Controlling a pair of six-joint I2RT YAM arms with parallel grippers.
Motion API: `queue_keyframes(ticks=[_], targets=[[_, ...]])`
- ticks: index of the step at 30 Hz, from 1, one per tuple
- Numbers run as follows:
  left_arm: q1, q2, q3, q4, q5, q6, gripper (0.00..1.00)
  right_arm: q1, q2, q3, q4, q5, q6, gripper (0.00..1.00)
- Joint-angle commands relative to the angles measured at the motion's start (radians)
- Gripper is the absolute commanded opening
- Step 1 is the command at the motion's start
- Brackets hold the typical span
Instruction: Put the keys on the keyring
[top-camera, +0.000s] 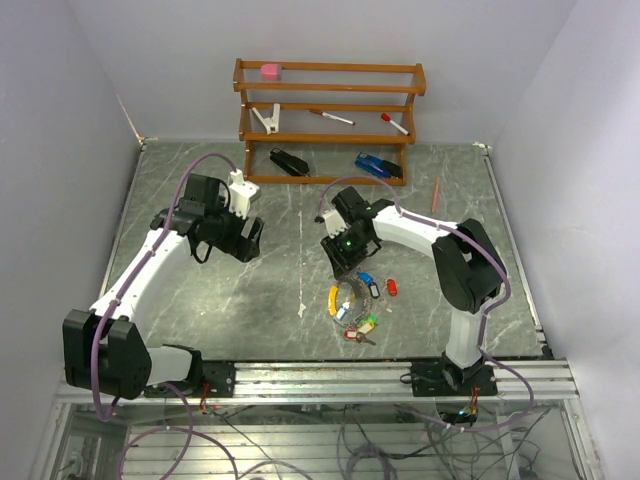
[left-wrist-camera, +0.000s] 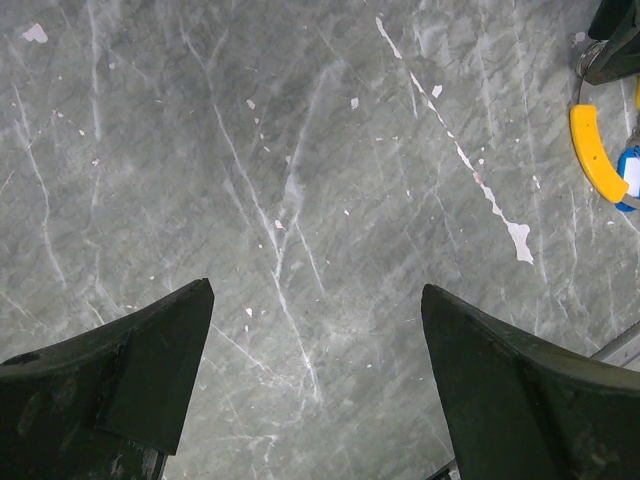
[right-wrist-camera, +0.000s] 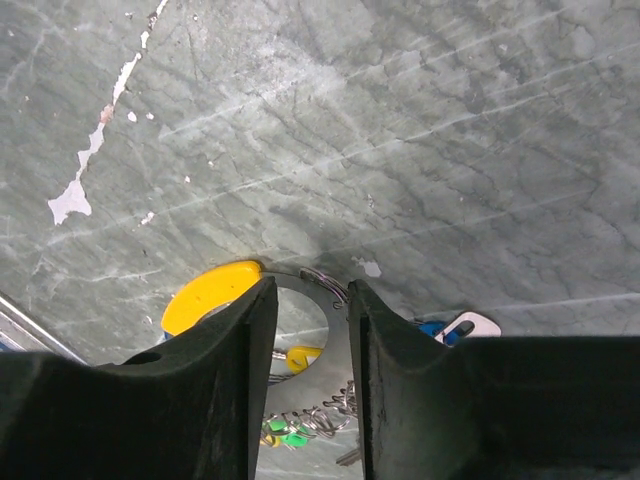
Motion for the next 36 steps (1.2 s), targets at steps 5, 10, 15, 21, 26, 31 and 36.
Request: queue_keyframes(ticks=[5,10,15,21,26,31,36], targets=[[-0.005,-0.017,0.005,0.029,-0.015,-0.004,0.96,-0.005,-0.005,0.005,0.007,-0.021,-0.023,0.29],[-0.005,-0.023,0.003,0.03,-0.017,-0.003,0.96,-0.004,-0.016,-0.013,0.009,-0.007,-0.022,0.27],[-0.005,-0.017,0.004,0.03,-0.015,0.0,0.96,-0.008,-0.014,-0.026,0.022,0.016,-0.021,0.29],[-0.005,-0.012,0.006,0.03,-0.014,0.003,0.96,-0.014,-0.008,-0.027,0.034,0.015,-0.021,0.28],[-0.005,-0.014,0.001,0.033,-0.017,0.004,0.96,-0.015,0.003,-0.029,0.04,0.011,-0.023,0.26],[-0.005,-0.015,0.001,0.034,-0.018,0.004,0.96,-0.016,0.01,-0.028,0.047,-0.002,-0.023,0.26],[-0.005,-0.01,0.006,0.03,-0.016,0.006,0.96,-0.015,0.005,-0.034,0.047,-0.037,-0.033,0.22]])
